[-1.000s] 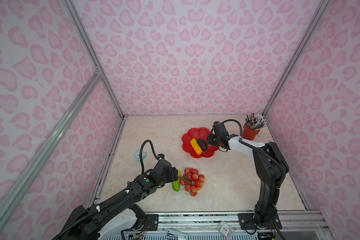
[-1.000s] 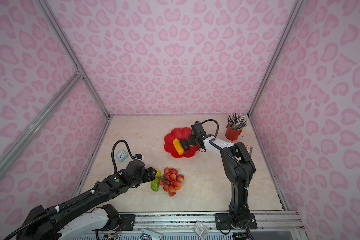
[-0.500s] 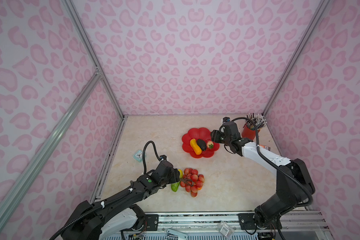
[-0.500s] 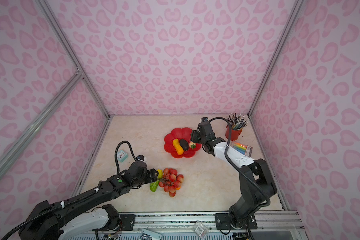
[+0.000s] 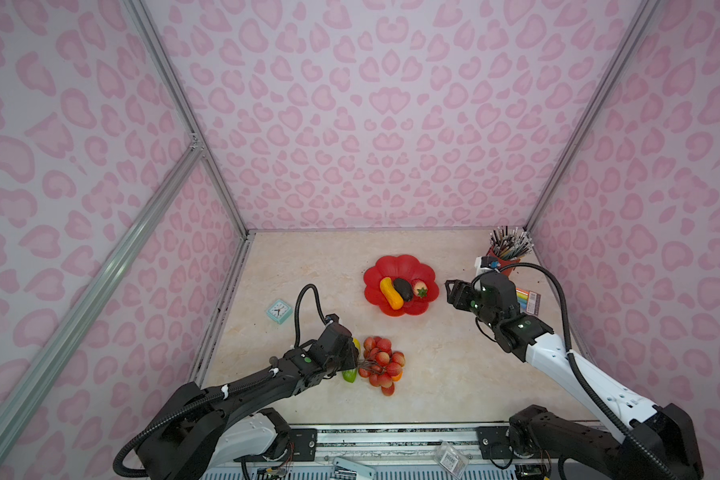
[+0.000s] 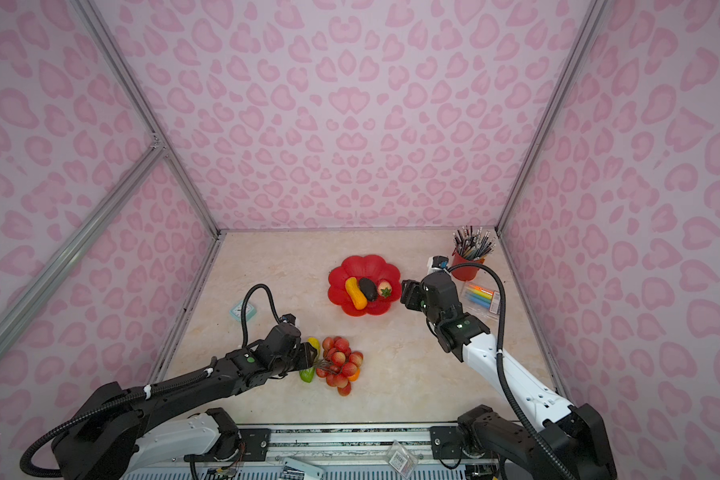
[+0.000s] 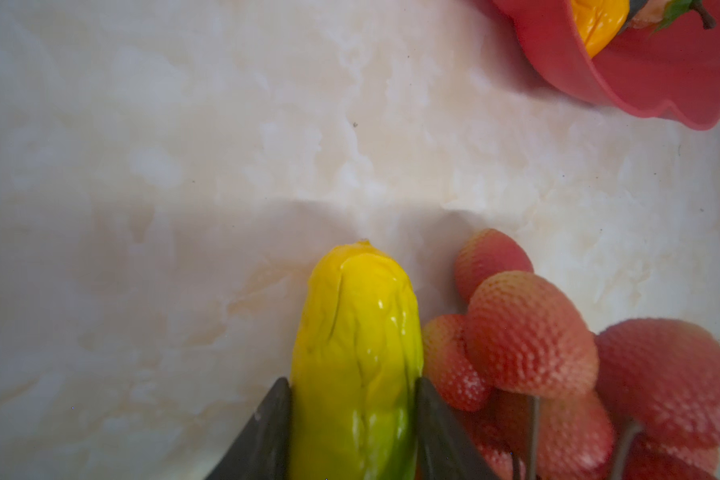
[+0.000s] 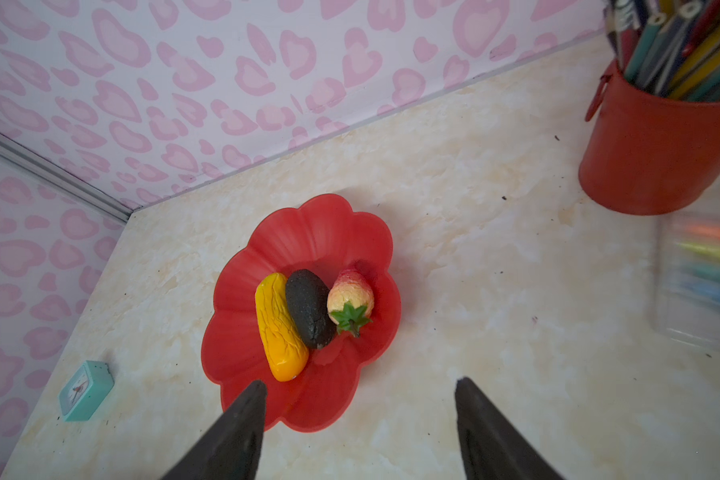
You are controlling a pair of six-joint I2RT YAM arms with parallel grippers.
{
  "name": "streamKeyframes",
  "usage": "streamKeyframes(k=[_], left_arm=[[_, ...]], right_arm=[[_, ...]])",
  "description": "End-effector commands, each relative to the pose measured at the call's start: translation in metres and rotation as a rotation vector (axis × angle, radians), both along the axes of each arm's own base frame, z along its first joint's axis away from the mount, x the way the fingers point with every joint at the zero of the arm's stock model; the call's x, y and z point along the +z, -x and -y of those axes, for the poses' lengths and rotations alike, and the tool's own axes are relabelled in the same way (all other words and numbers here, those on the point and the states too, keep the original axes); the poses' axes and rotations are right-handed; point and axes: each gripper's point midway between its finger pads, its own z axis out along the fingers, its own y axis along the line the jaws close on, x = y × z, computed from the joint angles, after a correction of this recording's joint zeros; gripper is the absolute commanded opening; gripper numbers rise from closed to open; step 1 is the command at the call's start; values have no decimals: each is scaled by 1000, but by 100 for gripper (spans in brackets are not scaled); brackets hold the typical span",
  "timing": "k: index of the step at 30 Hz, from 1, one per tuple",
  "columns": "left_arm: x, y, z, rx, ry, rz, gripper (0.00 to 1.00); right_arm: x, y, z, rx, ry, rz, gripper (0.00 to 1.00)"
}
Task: Place and organize the fake fruits in the fruit bowl
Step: 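Place mango in bowl with right gripper while left reaches green cucumber, then carry the green-yellow cucumber into the bowl with the left gripper and release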
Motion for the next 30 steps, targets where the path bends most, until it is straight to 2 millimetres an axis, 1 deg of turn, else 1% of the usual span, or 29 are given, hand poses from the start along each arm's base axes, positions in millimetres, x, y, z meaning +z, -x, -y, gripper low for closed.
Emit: streamKeyframes(k=[1,5,7,10,14,16,18,21,22,24,27,30], left_arm=[[1,-5,-3,6,-26,22,42],[1,-7,-7,6,-61,30,38],[4,-9,-11,10,-82,40,37],[16,-14,-21,25,-120,72,38],[42,-22,-46,63,-200,134,37],[63,-27,-57,77,-231,186,37],[88,-33,-58,67,-214,244,37],[127,-48,-44,19,-162,329,38],[138,-53,-36,-4,-149,345,38],[153,-66,-18,-50,-130,357,37],[166,-90,10,-102,-110,357,38],[164,-118,38,-144,-101,346,38]], right_arm=[[-4,5,10,-30,26,-7,72],[-7,11,14,-33,35,-14,72],[-7,12,16,-36,37,-12,72],[-9,13,20,-43,41,-19,72],[-8,15,23,-49,41,-16,73],[-7,15,24,-49,40,-13,73],[-7,14,26,-53,42,-13,73],[-9,14,26,-51,45,-18,74],[-9,14,27,-52,46,-19,74],[-11,15,27,-53,47,-23,75],[-16,16,28,-54,53,-36,77],[-20,21,29,-49,56,-50,78]])
